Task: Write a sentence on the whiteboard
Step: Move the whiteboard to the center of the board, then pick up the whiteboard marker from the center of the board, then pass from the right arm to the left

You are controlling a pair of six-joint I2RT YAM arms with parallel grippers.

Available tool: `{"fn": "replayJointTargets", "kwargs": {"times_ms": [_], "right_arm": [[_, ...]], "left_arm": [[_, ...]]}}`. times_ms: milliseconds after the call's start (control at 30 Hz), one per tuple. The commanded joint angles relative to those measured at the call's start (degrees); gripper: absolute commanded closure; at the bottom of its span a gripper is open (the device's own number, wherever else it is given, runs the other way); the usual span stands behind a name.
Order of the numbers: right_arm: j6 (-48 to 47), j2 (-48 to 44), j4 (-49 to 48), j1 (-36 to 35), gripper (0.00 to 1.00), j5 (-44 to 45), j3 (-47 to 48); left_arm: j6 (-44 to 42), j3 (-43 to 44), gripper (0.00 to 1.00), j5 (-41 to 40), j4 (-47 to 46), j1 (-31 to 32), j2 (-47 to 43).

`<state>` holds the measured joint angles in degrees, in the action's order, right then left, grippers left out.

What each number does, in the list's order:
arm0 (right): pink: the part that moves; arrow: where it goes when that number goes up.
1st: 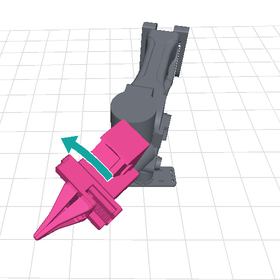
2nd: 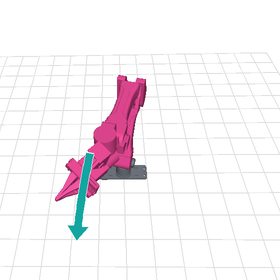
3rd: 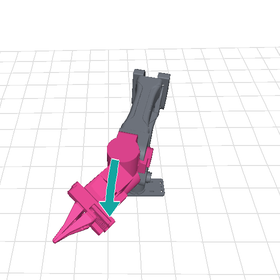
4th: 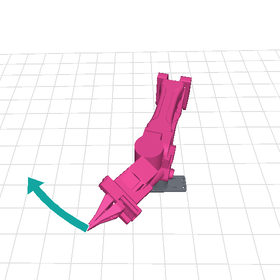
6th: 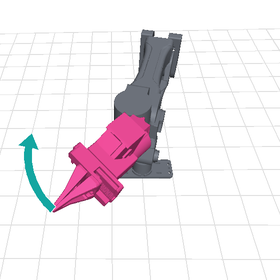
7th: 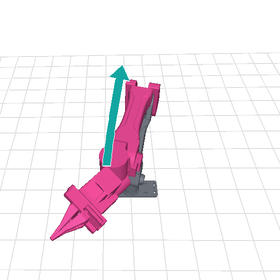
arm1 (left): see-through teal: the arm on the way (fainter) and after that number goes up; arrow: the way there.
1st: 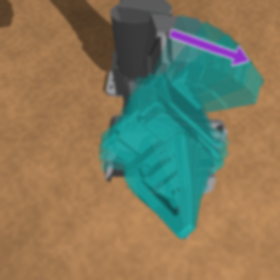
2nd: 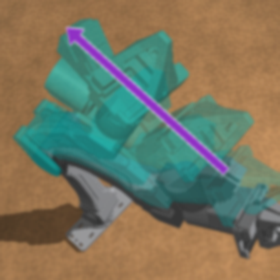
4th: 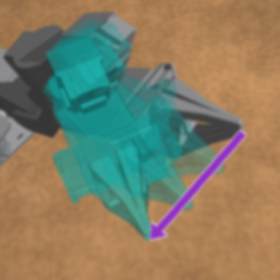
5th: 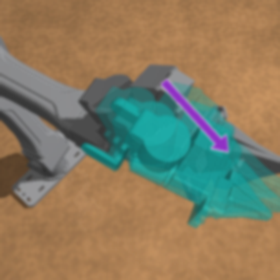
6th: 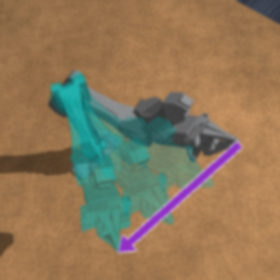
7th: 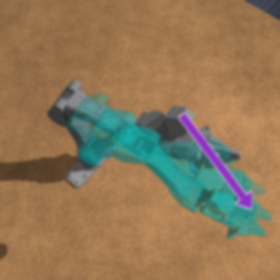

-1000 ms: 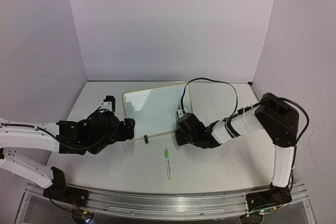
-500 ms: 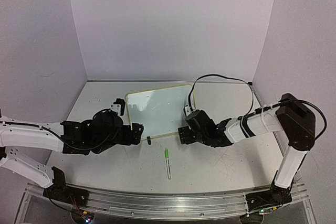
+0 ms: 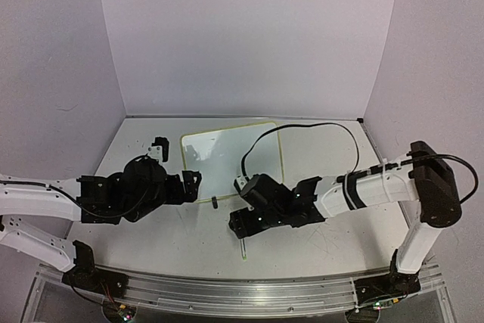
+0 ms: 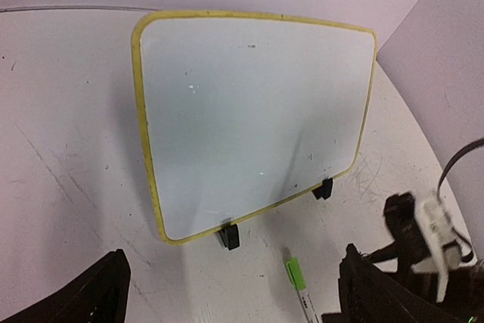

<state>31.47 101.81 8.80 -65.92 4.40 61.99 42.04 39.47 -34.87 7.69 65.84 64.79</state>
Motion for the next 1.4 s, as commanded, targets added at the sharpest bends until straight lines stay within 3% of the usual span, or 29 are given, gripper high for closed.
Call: {"fn": "replayJointTargets", "kwargs": {"times_ms": [0, 200, 400, 567, 667, 800, 867, 1033, 1233, 1367], "right_arm": [[6.33, 4.9, 8.15, -2.77, 0.27, -0.4, 5.62], [5.82, 11.05, 12.2, -4.41, 0.37, 2.65, 10.33], [5.22, 13.98, 13.77, -5.36, 0.54, 4.51, 11.48], [5.22, 11.92, 13.75, -5.36, 0.82, 9.23, 9.1], [0.47, 7.49, 11.23, -5.36, 0.92, 13.29, 6.5], [-12.67, -1.59, 4.92, -4.78, 1.0, 18.17, 1.3], [-21.33, -5.87, 1.2, -3.79, 1.0, 16.19, -1.23], [-38.48, -13.8, -0.56, 2.2, 1.0, -8.94, -2.87], [-47.16, -19.51, 1.27, 3.0, 1.0, -13.74, -2.42], [-48.93, -19.13, 3.85, 3.07, 1.0, -14.37, -0.54]], "left_arm": [[0.07, -0.4, 0.03, -4.92, 0.78, -0.07, -3.76], [-0.03, -0.49, 0.03, -4.42, 1.54, -0.1, -5.28], [-0.24, -0.54, 0.02, -5.03, 2.48, -0.16, -6.45], [-0.1, -0.31, 0.01, -1.72, 3.17, -2.76, -7.59], [-0.04, 0.0, 0.0, 4.24, 2.94, -7.11, -8.37], [-3.28, 2.02, 0.01, 14.53, 0.46, -11.22, -7.04], [-5.53, 2.83, 0.01, 24.36, -3.22, -13.56, -5.46], [-13.31, 4.26, 0.03, 55.94, -14.8, -16.56, 0.56], [-16.69, 9.21, 0.08, 72.51, -15.91, -17.59, 9.66], [-16.91, 10.98, 0.13, 78.05, -16.31, -17.59, 12.76]]}}
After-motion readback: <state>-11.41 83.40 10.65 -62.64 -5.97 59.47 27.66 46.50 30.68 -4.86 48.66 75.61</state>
